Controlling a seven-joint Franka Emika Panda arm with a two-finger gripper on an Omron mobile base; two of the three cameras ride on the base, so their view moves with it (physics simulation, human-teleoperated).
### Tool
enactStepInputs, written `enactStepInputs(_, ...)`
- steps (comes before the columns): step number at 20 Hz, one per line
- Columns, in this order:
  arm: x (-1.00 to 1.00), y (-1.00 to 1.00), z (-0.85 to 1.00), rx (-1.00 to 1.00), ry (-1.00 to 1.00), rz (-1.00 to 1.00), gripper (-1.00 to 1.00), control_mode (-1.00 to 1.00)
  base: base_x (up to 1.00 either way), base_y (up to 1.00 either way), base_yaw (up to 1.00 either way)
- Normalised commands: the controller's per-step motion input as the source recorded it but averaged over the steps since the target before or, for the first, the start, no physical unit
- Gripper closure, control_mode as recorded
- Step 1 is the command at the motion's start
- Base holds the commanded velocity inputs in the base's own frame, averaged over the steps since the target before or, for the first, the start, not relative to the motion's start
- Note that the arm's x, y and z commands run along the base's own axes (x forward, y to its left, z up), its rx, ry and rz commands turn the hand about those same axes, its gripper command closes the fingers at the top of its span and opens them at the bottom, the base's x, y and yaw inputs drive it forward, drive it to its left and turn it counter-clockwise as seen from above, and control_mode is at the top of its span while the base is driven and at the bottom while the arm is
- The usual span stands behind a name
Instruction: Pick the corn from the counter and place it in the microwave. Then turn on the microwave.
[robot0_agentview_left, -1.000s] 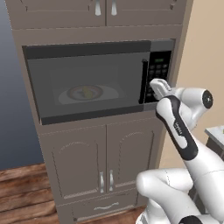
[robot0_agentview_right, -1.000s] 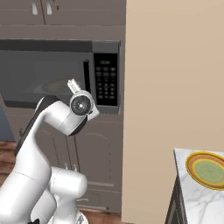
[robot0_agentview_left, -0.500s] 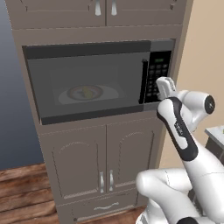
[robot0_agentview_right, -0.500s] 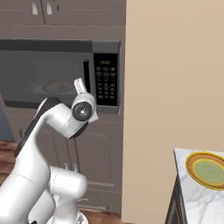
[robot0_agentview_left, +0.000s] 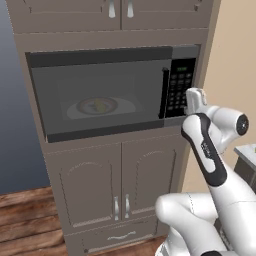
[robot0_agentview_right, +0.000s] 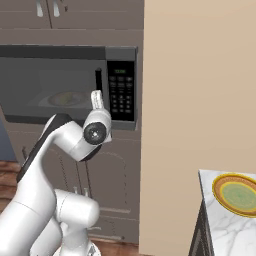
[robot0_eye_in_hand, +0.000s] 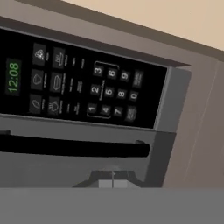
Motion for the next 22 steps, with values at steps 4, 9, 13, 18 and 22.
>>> enactStepInputs(4, -0.05, -0.07, 0.00, 0.08, 0.00, -0.05, 1.00, -1.00, 0.00, 0.00, 0.00)
enactStepInputs(9, -0.04, -0.09, 0.00, 0.08, 0.00, -0.05, 1.00, -1.00, 0.00, 0.00, 0.00)
enactStepInputs(13, -0.03, -0.13, 0.00, 0.10, 0.00, -0.05, 1.00, -1.00, 0.00, 0.00, 0.00)
enactStepInputs(18, -0.03, -0.10, 0.00, 0.08, 0.00, -0.04, 1.00, -1.00, 0.00, 0.00, 0.00)
enactStepInputs(22, -0.02, -0.03, -0.01, 0.07, 0.00, -0.02, 1.00, -1.00, 0.00, 0.00, 0.00)
